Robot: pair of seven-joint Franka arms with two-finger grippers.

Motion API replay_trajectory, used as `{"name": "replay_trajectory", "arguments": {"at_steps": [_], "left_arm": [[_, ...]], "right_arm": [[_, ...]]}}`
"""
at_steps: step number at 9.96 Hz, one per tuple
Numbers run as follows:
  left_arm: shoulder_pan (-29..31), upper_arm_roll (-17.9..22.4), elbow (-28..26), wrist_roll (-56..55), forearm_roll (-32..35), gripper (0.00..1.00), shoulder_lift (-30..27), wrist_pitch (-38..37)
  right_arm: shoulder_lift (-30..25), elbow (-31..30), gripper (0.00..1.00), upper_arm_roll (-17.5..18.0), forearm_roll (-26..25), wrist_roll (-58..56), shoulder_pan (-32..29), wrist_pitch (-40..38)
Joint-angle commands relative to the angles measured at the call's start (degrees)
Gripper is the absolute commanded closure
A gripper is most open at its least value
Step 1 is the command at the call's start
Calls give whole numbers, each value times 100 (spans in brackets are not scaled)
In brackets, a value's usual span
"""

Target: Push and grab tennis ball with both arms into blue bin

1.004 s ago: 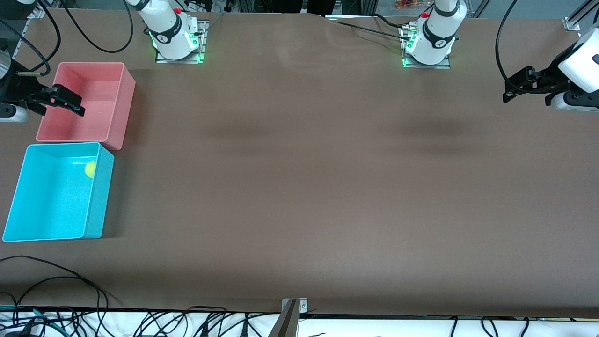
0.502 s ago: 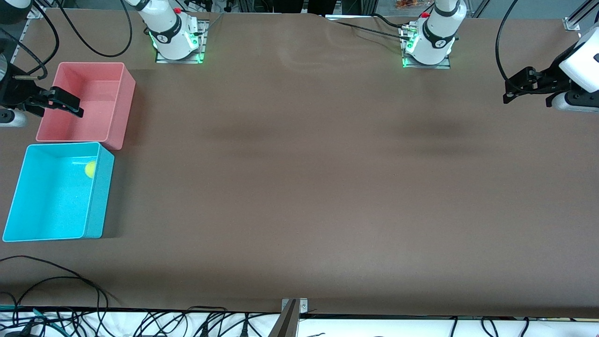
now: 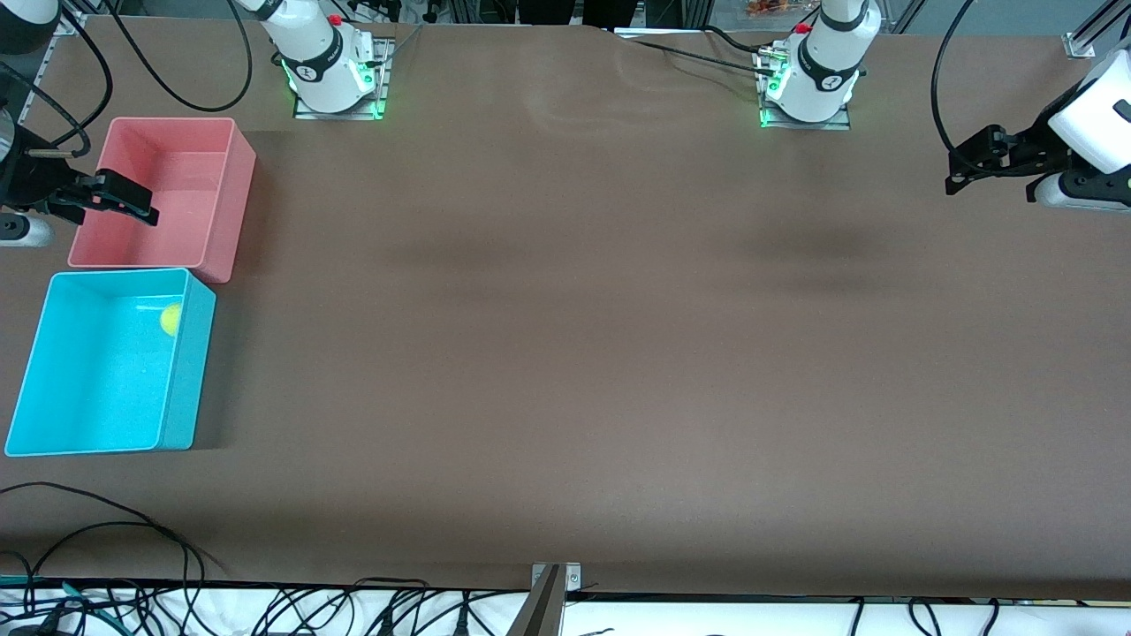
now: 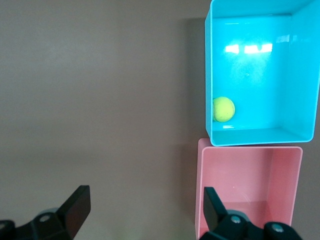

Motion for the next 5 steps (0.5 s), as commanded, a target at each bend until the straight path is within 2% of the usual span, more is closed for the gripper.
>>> {"name": "replay_trajectory", "arguments": {"at_steps": [1,5], "left_arm": [[-56,14,214,12,89,0,114,-108],[-65,14,214,12,80,0,114,-108]], "right_arm": [[63,177,0,-39,-17,55,39,19],[72,194,0,-39,-34,212,22,82]]}}
